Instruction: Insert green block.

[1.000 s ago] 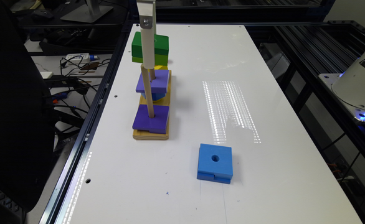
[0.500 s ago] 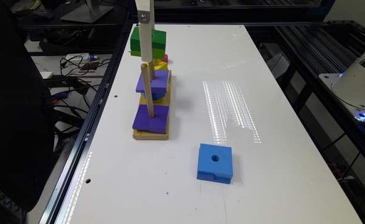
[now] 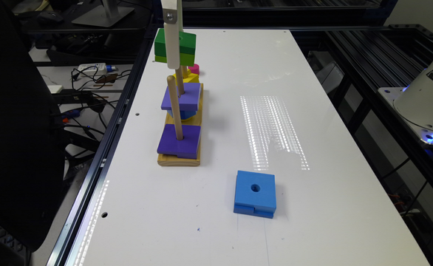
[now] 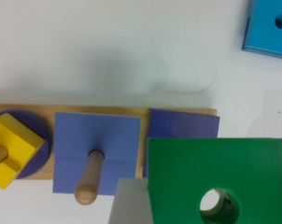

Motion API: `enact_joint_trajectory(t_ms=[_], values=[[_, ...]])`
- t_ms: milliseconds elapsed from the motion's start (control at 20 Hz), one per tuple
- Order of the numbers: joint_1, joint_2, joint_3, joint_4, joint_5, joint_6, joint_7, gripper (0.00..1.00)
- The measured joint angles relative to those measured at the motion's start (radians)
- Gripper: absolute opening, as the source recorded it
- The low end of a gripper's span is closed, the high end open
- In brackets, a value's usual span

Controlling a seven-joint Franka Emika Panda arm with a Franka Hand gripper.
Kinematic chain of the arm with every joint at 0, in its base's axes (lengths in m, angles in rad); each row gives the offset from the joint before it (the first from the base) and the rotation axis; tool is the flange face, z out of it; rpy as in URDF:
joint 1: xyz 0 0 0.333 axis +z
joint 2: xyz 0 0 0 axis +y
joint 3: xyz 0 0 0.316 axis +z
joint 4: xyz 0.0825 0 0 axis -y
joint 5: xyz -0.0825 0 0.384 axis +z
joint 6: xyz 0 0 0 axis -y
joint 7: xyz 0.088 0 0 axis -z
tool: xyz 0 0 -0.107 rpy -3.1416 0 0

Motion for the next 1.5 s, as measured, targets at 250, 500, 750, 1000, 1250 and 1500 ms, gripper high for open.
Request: enact_joint_trajectory(t_ms=[250, 500, 750, 1000, 1250, 1500], values=[[0.0, 0.0, 0.008, 0.0, 0.0, 0.0, 0.002, 0.0], [0.0, 0.009, 0.009, 0.0, 0.0, 0.005, 0.002, 0.0], [0.0, 0.02, 0.009, 0.0, 0.0, 0.016, 0.002, 0.0], [0.001, 0.032, 0.009, 0.0, 0.0, 0.024, 0.002, 0.0], [0.001, 0.037, 0.009, 0.0, 0.0, 0.027, 0.002, 0.0], [0.001, 0.037, 0.009, 0.0, 0.0, 0.028, 0.002, 0.0]])
